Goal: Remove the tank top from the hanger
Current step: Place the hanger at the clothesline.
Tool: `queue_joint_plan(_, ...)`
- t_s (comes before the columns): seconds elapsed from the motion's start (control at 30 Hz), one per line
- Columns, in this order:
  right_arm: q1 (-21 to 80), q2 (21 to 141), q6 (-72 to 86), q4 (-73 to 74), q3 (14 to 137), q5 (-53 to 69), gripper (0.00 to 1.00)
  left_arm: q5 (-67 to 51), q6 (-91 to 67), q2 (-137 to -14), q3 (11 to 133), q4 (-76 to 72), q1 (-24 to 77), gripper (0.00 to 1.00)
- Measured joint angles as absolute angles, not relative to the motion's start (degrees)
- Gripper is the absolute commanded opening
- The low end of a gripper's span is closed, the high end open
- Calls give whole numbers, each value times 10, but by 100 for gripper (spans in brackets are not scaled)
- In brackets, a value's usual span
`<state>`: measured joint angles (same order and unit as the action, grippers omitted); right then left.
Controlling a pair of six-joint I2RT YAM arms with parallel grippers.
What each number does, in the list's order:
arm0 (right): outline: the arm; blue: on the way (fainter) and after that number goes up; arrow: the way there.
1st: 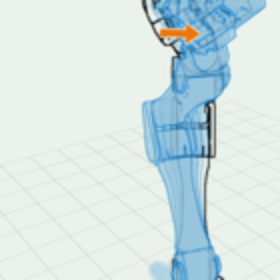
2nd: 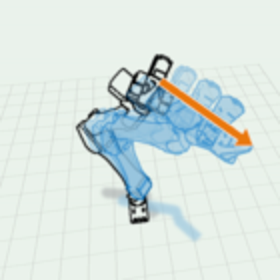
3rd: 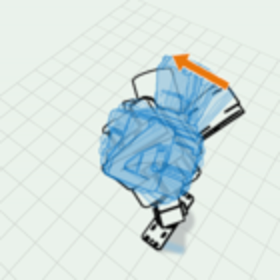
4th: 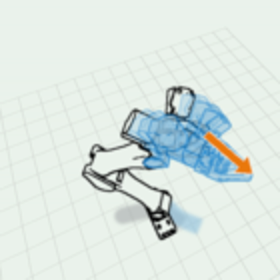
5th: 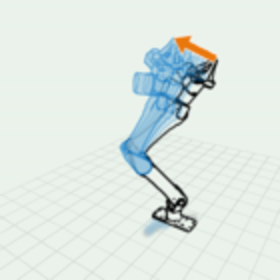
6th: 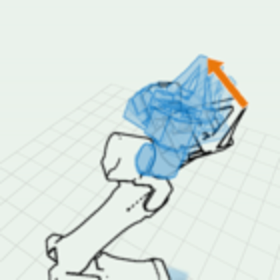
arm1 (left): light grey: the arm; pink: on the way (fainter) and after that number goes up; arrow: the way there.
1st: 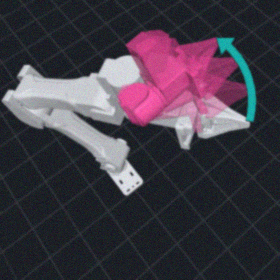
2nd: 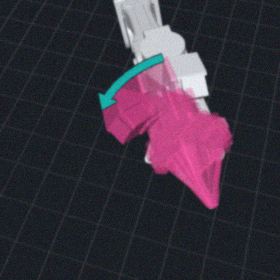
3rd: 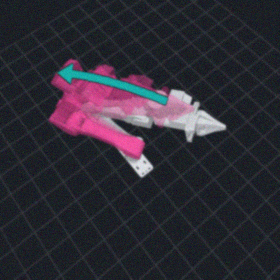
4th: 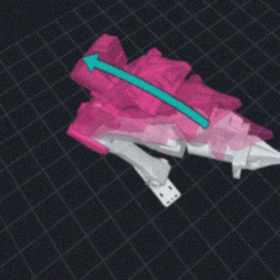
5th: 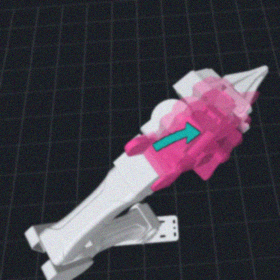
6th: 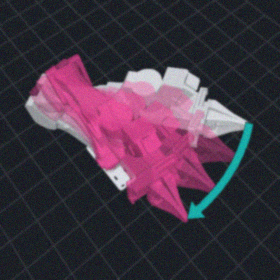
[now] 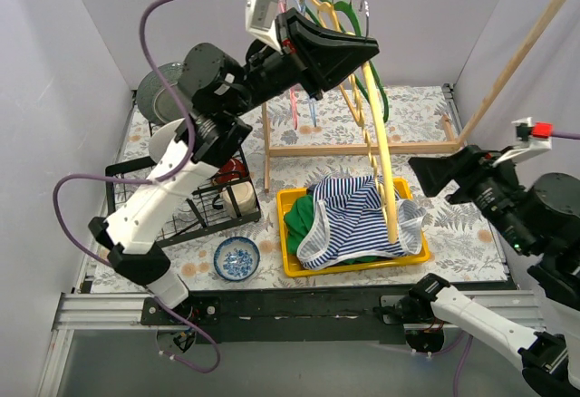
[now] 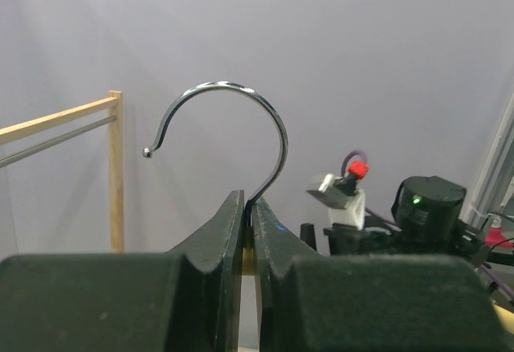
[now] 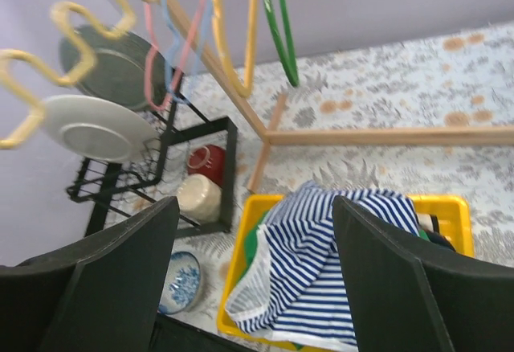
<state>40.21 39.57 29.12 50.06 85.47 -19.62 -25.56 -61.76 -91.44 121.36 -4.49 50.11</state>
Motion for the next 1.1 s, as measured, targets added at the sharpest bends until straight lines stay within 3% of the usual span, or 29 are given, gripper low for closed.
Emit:
queue_joint_plan(0.3, 402, 427, 256, 455, 997, -96, 78, -262, -646, -1015, 1259, -100, 504, 0)
queue_joint_plan(0.5, 402, 436, 257, 441, 1008, -35, 77, -247, -641, -1046, 1259, -116, 512, 0)
queue_joint_plan(0.93, 402, 441, 257, 418, 1023, -21, 77, -198, -621, -1086, 1264, -126, 517, 0)
queue_joint_plan(1.1, 402, 458, 246, 422, 1038, -32, 68, -178, -611, -1086, 1263, -122, 517, 0)
